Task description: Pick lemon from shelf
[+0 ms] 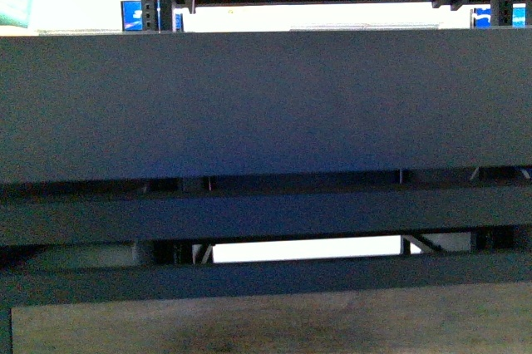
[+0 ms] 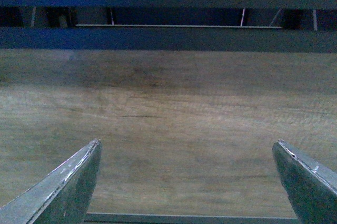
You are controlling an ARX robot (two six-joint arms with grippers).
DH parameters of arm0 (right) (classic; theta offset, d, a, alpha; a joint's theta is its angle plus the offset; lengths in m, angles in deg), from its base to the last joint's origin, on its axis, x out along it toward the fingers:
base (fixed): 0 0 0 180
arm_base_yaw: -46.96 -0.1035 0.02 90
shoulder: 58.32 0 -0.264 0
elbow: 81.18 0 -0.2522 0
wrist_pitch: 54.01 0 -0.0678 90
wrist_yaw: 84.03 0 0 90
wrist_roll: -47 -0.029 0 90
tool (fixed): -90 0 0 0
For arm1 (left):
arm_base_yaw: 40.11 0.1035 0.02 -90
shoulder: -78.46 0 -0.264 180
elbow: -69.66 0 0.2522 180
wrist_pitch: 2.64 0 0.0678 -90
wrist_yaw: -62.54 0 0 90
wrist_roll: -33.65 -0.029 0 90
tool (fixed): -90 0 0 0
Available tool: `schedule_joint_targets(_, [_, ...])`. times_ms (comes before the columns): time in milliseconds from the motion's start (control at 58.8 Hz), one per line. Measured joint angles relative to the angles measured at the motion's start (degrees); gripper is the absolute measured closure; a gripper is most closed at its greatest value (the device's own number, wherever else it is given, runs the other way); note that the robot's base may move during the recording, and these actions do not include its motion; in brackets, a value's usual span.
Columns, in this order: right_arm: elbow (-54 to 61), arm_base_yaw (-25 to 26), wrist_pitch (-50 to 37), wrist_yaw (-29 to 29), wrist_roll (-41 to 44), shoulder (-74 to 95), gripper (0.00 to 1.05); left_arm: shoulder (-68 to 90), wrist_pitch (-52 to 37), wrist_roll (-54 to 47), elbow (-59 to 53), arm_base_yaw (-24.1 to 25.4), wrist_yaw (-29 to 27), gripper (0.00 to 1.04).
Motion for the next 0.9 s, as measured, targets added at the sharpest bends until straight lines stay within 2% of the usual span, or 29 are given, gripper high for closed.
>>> schedule_joint_targets(901, [0.0, -0.02, 0.0, -0.02, -0.02, 0.0, 0.07, 0.0, 0.0, 0.0, 0.0, 0.0, 0.0, 0.08])
